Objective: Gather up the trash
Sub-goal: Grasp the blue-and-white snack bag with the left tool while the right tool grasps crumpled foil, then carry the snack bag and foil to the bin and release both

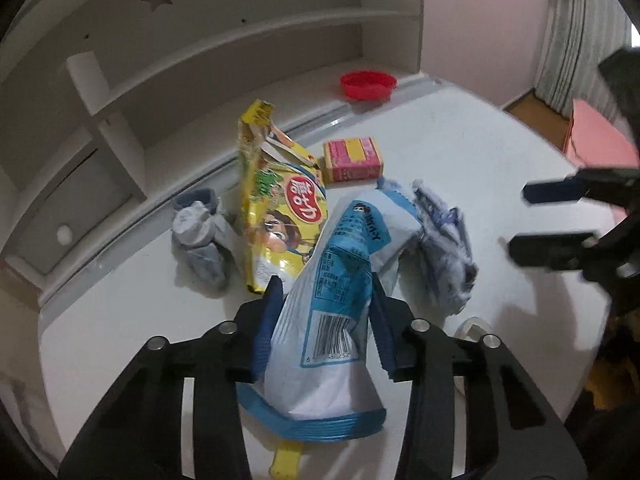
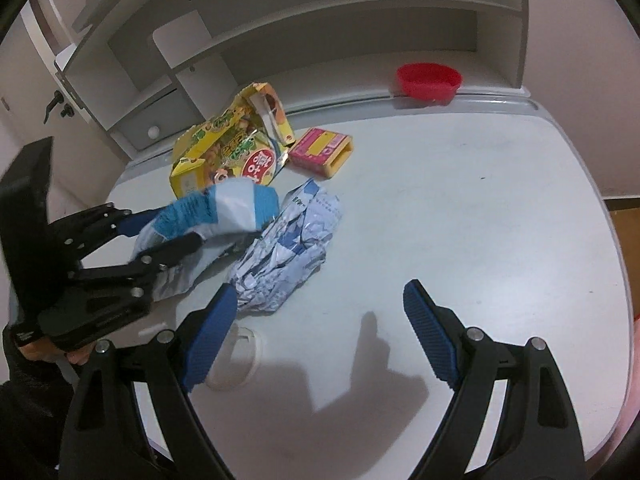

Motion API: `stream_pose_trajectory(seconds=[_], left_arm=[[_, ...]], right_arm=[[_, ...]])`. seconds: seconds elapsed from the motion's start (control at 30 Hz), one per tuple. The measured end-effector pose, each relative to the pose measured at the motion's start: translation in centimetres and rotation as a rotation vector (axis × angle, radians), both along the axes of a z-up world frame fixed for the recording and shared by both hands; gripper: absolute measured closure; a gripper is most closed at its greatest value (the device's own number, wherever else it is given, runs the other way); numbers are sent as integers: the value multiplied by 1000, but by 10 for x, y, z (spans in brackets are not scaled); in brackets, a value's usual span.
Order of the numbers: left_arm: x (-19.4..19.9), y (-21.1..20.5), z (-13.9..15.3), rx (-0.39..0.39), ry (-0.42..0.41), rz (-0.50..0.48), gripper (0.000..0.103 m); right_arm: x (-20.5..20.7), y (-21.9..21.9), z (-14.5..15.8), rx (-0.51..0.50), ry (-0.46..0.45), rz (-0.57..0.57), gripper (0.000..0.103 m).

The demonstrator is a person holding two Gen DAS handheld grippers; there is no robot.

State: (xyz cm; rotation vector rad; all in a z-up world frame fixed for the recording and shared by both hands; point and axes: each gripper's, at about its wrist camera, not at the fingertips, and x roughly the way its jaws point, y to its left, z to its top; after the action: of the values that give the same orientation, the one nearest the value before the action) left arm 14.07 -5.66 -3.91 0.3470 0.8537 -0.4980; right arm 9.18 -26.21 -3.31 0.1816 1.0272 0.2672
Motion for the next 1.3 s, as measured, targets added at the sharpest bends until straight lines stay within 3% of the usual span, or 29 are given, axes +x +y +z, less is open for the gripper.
stream_pose_trajectory(seconds=[0.23, 0.37, 0.4, 0.43, 0.47, 0.6, 0.77, 1.0, 1.3], left_arm=[[-14, 32, 34, -67, -66, 83, 64], [-18, 45, 39, -97, -58, 137, 64], [-18, 46, 39, -99, -56, 141, 64], [-19, 46, 40, -102, -53, 143, 64], [-22, 47, 41, -104, -52, 145, 64], [-30, 40, 46, -110, -53, 149, 64], [-41, 20, 56, -144, -54, 131, 64], [-56, -81, 49, -199, -1, -65, 64], [-122, -272, 23, -280, 118, -435, 65]], right_arm=[[20, 31, -6, 19, 37, 36, 21], [34, 50, -20, -21, 67, 40, 21], [35, 52, -23, -28, 72, 41, 24], [38, 55, -26, -49, 73, 38, 39], [38, 56, -27, -63, 67, 37, 38], [31, 44, -18, -66, 21, 29, 40], [-2, -11, 9, -39, -78, -42, 40], [-85, -132, 19, -73, -153, -252, 40], [-230, -302, -26, -105, -91, -652, 40]])
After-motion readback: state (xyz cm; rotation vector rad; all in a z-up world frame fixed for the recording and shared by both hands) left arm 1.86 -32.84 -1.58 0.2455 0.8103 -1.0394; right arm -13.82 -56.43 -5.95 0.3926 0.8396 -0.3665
